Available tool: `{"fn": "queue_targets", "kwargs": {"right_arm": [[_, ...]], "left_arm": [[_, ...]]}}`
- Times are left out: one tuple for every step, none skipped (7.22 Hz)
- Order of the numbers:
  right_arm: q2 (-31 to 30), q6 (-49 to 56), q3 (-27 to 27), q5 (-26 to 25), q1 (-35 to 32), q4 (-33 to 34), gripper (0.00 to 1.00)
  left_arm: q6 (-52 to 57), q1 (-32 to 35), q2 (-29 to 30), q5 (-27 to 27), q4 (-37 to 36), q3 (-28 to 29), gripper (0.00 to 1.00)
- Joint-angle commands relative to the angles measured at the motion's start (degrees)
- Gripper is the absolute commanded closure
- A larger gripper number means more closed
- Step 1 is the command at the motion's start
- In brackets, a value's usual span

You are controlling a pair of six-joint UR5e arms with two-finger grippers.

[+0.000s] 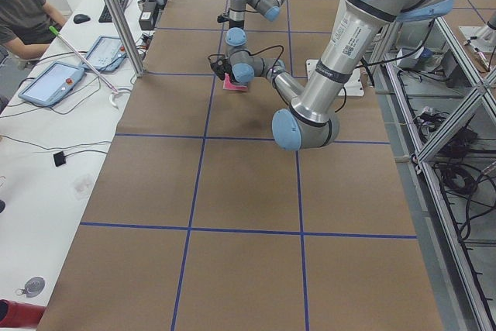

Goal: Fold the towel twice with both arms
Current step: 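Lower both held corners onto the far edge and release them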

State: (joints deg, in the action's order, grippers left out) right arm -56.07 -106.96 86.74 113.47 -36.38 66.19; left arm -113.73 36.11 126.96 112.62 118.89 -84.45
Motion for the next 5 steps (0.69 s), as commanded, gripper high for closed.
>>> {"fn": "queue_targets", "kwargs": {"right_arm": [[0.0,0.0,-0.1,0.0,0.0,0.0,0.97],[0.0,0.0,-0.1,0.0,0.0,0.0,0.97],[0.0,0.2,-0.2,0.0,0.0,0.0,0.97],[0.0,0.3,-0.2,0.0,0.0,0.0,0.97],[0.0,0.4,-0.2,0.0,-0.2,0.0,0.97]], "left_arm": [[0.0,0.2,2.5,-1.0,1.2,3.8,1.0],[0.0,0.1,2.5,-1.0,1.2,4.0,1.0],[0.0,0.2,2.4,-0.9,1.2,4.0,1.0],[0.2,0.3,2.3,-0.9,1.3,3.9,1.0],[0.2,0.4,2.1,-0.8,1.3,3.9,1.0]]}}
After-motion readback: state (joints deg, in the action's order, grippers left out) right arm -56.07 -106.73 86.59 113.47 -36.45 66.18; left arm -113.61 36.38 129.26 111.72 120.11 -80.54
